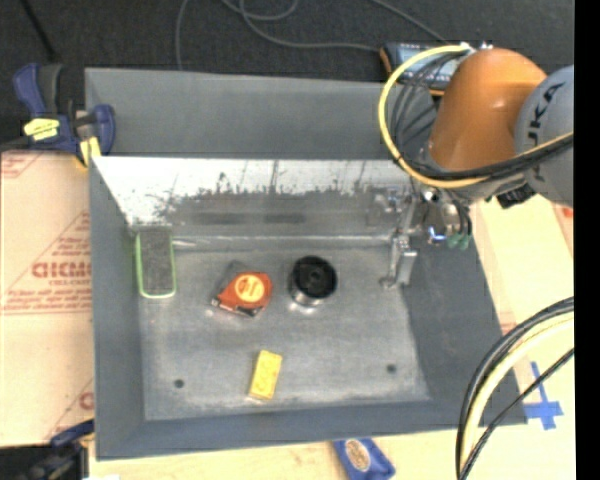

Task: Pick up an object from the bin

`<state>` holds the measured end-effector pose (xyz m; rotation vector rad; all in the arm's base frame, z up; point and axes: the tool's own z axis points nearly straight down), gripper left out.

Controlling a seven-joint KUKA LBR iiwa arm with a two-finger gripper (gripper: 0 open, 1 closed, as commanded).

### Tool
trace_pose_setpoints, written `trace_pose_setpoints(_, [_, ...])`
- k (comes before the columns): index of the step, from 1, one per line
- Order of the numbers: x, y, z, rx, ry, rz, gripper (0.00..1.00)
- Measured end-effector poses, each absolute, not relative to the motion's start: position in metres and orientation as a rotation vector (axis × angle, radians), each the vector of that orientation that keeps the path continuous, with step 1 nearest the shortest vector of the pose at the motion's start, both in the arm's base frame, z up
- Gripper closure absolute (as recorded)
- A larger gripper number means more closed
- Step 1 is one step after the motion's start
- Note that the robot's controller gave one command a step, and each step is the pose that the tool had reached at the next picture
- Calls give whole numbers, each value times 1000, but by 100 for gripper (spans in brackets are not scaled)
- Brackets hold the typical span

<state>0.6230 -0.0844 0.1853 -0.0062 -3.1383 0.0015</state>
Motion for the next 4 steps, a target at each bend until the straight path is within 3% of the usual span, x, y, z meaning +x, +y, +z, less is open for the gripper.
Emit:
trace_pose_setpoints(1, [625,-84,190,-4,-3147,3,0])
trace_pose_setpoints(2, [636,-63,158,69,-3154,7,0])
trace_pose_setpoints(3, [627,-42,107,43,-3147,-2,0])
trace_pose_setpoints(4, [625,-7,85,-36,-3144,-1,0])
